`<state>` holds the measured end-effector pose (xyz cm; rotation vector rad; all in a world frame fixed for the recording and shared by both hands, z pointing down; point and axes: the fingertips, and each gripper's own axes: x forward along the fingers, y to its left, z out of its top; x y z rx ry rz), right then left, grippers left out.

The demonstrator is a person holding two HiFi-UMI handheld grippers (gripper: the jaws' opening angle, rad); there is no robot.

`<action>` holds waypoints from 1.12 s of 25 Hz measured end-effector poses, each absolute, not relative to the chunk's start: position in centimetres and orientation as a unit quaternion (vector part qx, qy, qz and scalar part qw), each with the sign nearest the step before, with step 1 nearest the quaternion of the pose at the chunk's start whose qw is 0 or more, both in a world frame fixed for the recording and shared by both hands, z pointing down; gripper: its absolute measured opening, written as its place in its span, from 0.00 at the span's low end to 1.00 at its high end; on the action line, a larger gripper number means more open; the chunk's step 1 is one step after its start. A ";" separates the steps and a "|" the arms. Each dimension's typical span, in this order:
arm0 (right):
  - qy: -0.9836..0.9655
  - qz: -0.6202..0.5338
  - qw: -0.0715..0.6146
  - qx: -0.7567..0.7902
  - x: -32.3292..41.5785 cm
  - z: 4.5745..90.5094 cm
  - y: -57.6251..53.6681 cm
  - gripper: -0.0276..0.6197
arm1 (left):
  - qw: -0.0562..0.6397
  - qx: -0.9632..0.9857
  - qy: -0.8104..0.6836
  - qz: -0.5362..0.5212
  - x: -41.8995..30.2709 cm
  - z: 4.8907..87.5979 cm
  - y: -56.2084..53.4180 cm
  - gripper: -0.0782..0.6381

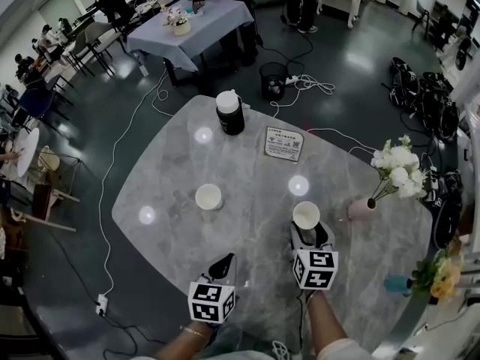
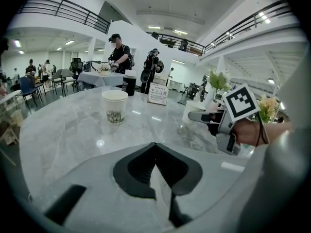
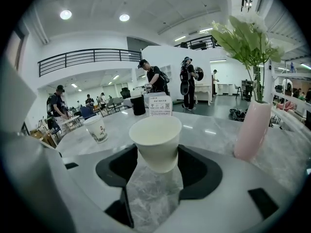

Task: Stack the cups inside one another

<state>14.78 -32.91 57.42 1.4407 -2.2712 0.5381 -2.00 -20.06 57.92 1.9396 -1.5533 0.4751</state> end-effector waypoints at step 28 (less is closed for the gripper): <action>-0.851 0.155 0.199 0.461 5.7 53.3 -31.4 0.41 | 0.290 0.692 -0.649 0.127 -9.9 55.2 -17.3 0.11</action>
